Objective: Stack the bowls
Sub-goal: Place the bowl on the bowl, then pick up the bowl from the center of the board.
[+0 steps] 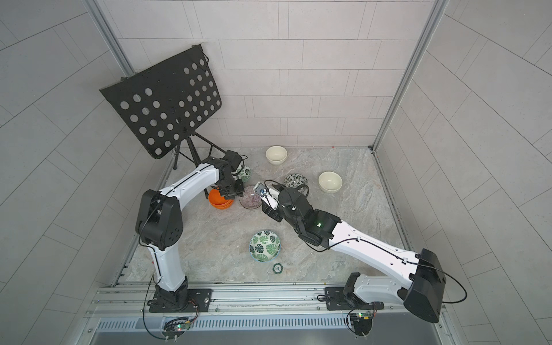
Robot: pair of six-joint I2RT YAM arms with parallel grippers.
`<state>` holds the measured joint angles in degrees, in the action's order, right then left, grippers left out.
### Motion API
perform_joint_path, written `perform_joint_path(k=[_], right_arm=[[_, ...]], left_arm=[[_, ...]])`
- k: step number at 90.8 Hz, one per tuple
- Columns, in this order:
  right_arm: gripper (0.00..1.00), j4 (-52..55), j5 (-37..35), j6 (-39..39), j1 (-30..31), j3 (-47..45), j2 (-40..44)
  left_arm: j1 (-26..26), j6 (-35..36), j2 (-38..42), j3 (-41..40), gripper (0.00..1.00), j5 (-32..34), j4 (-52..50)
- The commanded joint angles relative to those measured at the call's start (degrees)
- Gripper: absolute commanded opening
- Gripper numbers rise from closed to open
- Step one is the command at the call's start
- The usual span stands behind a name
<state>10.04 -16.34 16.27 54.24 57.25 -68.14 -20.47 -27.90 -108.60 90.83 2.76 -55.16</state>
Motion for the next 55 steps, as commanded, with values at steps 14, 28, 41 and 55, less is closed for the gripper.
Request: perform_joint_path(k=[14,28,41,55], right_arm=[[0.63,0.4,0.1,-0.9,-0.1,-0.4,1.9],[0.63,-0.4,1.4,-0.9,-0.1,-0.8,1.3],[0.63,-0.4,3.2,-1.9,-0.1,-0.5,0.7],[0.63,-1.4,6.7,-3.5,0.0,-1.4,1.0]], left_arm=[[3.6,-5.2,19.9,-4.9,0.59,13.7,-4.8],[10.0,-9.4,32.6,-15.1,0.59,14.2,-4.1],[19.7,-15.1,41.7,-25.3,0.61,15.3,-4.2],[30.8,-17.6,45.1,-32.4,0.61,15.2,-1.5]])
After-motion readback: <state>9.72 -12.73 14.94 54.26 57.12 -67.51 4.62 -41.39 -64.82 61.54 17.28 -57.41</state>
